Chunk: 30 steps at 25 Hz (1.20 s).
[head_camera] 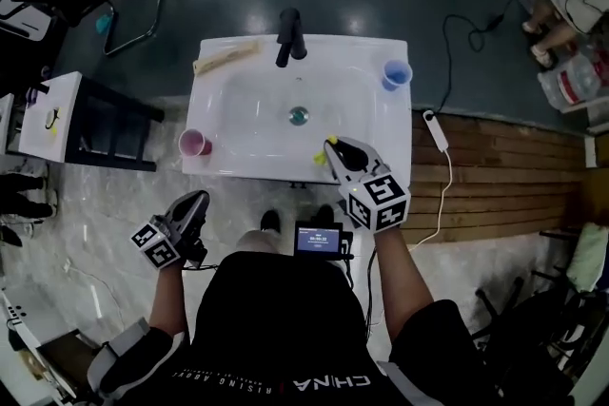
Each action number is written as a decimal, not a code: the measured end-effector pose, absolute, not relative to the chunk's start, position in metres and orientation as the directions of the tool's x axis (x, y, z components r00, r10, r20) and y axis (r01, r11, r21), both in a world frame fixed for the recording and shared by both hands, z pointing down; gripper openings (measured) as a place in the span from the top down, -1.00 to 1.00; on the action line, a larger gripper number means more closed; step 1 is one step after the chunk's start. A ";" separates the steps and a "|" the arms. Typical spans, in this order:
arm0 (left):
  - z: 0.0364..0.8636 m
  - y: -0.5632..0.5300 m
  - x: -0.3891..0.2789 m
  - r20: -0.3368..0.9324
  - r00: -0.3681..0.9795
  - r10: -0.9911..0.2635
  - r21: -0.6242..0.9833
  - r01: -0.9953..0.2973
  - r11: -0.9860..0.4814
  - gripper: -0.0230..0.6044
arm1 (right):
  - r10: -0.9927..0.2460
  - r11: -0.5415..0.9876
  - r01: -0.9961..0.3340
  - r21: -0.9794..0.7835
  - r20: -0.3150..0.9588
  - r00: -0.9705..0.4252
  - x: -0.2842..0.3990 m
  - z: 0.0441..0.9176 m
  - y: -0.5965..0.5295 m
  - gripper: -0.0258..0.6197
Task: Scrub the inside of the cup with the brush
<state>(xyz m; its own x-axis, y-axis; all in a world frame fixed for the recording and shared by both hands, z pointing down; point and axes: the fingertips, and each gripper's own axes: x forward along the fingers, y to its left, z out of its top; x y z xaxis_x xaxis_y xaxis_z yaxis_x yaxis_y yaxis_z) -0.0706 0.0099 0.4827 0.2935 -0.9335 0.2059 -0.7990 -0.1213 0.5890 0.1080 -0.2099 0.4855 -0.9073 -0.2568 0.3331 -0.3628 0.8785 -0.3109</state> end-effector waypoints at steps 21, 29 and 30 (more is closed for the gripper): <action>0.508 0.090 -0.079 0.259 0.764 -0.591 0.486 -0.632 -0.604 0.92 | -0.634 0.632 -0.703 -0.326 0.304 -0.711 0.128 0.451 -0.038 0.80; 0.514 0.122 -0.084 0.274 0.772 -0.573 0.470 -0.628 -0.621 0.92 | -0.642 0.647 -0.722 -0.244 0.338 -0.689 0.114 0.439 0.026 0.80; 0.510 0.124 -0.079 0.264 0.778 -0.570 0.469 -0.620 -0.629 0.92 | -0.635 0.656 -0.718 -0.232 0.346 -0.691 0.114 0.438 0.032 0.80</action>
